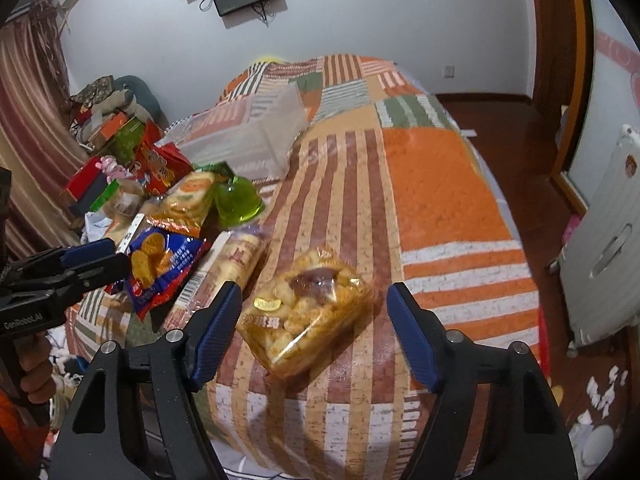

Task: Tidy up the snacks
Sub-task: 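Grasp the blue cracker bag with the left tool while the right tool grasps the clear puffed-snack bag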

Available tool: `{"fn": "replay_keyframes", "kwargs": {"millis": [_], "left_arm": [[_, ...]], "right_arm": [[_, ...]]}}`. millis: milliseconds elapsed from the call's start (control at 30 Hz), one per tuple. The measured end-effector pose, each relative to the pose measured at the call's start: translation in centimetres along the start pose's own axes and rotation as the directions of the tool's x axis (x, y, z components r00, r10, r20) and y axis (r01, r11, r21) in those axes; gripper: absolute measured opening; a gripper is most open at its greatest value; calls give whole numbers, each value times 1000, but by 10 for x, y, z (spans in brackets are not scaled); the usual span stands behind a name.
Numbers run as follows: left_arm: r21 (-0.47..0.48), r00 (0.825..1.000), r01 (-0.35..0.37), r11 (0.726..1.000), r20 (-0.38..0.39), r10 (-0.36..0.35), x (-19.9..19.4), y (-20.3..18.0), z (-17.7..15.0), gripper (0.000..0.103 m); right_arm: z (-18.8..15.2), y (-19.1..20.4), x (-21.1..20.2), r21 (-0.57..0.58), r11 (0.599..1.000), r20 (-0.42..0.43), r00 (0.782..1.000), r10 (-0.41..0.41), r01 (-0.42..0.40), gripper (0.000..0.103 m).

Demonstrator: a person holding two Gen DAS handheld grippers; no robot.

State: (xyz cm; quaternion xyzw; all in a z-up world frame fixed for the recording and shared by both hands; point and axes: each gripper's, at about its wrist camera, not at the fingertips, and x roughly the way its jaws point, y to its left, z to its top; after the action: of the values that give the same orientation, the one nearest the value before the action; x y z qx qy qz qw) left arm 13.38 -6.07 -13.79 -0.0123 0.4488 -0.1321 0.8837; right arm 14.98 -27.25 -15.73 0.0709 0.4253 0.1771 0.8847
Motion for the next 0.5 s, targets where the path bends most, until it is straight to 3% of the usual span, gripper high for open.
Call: {"fn": "replay_keyframes", "kwargs": {"millis": [167,333,500], "left_arm": [[-4,999,14,1000,-41,-14,15,-2,-1,70],[26,999,22,999,-40,-21,23,-10,1,88],[74,999,-29,997,-30,31,34,-19,2,93]], "right_arm": [[-4,-4,9,28,998,-34,998,58,-57,68],[-2,-1,13,25,997,-43,996,78,-77,68],[-3,2,19,14,996,-54,995,86,-85,68]]}}
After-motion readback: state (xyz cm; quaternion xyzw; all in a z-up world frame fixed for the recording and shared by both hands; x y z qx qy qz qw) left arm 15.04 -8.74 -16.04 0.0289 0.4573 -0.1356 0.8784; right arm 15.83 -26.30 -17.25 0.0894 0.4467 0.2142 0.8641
